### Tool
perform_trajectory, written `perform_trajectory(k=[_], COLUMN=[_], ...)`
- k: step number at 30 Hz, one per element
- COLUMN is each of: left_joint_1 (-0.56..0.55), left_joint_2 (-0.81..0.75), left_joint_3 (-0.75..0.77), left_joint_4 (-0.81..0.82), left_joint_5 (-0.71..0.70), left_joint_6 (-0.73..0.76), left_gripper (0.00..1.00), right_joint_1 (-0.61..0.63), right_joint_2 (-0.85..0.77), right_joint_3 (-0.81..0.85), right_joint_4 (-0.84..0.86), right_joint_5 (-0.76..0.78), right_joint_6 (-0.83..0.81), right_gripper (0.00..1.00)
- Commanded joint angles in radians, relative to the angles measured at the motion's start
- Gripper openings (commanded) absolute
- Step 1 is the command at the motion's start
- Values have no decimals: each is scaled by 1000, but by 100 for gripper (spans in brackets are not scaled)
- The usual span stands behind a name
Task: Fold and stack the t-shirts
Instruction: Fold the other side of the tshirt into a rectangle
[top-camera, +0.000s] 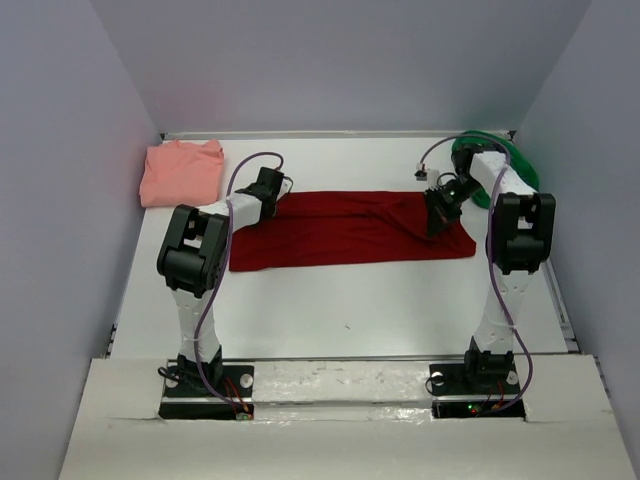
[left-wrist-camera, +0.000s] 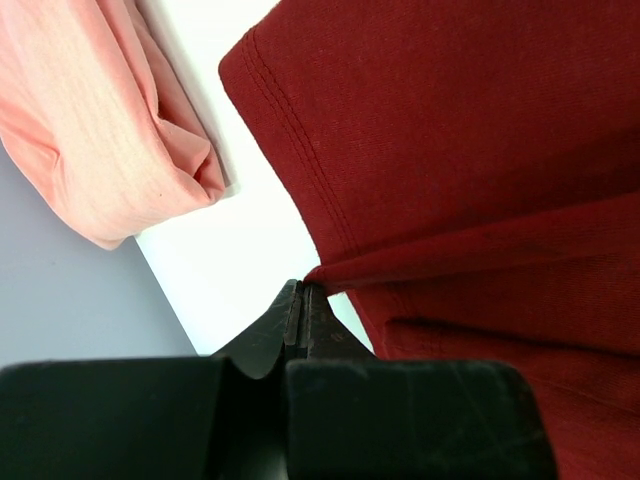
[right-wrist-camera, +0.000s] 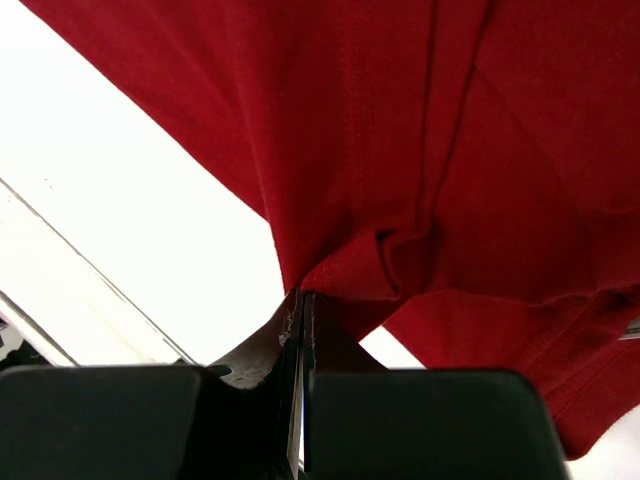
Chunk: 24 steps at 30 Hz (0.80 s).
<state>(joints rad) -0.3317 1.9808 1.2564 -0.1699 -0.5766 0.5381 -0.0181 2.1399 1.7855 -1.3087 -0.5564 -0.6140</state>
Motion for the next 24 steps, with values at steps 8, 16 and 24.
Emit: perform_trajectory(k=[8,16,24], left_joint_1=[-1,-1,-1], left_joint_2=[-48,-43,-63], left_joint_3=[0,1,0], left_joint_4=[6,10,4], left_joint_5=[-19,-29,-40], left_joint_6=[-7,-1,0], left_gripper=[0,0,0], right_joint_1=[27,46,46], right_joint_2=[26,14,-24], right_joint_3=[-34,-32,49], right_joint_4=[19,-26,-101], right_joint_5=[61,39,-13], right_joint_6=[-9,-15,-26], right_gripper=[34,100,100])
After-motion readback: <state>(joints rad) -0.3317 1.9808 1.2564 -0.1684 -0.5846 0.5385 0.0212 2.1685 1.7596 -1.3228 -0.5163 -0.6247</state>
